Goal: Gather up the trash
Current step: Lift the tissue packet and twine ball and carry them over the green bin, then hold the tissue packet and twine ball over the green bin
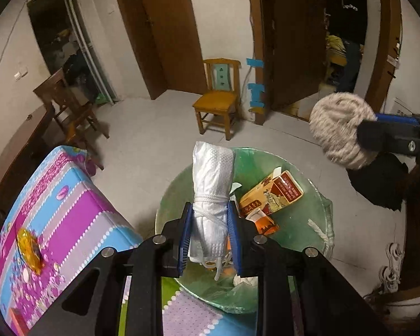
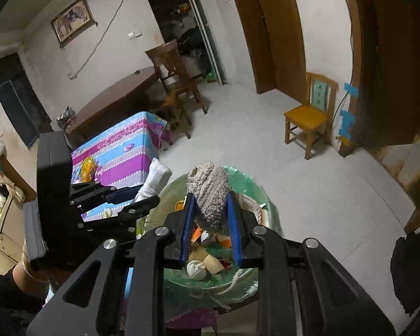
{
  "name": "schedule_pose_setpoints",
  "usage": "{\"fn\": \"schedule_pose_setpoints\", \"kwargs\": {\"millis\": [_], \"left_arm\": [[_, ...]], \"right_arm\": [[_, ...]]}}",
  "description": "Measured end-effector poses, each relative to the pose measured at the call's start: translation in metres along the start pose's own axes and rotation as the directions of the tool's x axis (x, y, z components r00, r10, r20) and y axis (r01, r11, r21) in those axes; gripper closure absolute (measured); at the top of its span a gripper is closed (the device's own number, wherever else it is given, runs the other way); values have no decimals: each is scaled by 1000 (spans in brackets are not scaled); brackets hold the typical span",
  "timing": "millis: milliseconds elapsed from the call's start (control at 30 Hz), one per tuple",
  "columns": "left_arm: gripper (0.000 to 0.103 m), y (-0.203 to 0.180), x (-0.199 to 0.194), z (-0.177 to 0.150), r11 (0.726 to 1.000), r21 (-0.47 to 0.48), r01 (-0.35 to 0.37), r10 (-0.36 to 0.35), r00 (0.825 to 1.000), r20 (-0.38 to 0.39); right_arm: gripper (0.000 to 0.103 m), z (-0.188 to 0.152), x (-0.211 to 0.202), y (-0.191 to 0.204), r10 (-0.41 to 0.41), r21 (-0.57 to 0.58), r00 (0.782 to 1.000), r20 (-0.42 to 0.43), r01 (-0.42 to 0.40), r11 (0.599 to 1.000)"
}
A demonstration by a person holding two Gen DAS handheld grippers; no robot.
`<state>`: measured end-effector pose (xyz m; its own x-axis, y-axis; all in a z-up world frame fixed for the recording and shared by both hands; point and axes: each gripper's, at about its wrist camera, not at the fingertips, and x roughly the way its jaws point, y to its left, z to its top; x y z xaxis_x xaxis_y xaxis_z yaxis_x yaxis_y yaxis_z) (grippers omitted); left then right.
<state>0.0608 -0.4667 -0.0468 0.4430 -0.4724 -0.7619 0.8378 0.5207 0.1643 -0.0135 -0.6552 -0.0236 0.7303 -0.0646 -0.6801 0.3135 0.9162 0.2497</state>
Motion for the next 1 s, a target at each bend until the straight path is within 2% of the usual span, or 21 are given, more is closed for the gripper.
{"fn": "schedule_pose_setpoints", "kwargs": {"millis": [133,467,1000], "left_arm": [[77,7,-6,-11,999,-17,-40,41,999,27],[77,18,-20,-12,995,-57,-80,85,993,82],[77,19,-17,-14,991,-61,-120,126,986,105]], "right_arm": [[81,-1,4,5,-1,-19,1000,-15,1,1000],[81,-1,9,13,-11,-40,999,-32,10,999],[81,-2,20,13,-4,-41,999,-52,2,999]]}}
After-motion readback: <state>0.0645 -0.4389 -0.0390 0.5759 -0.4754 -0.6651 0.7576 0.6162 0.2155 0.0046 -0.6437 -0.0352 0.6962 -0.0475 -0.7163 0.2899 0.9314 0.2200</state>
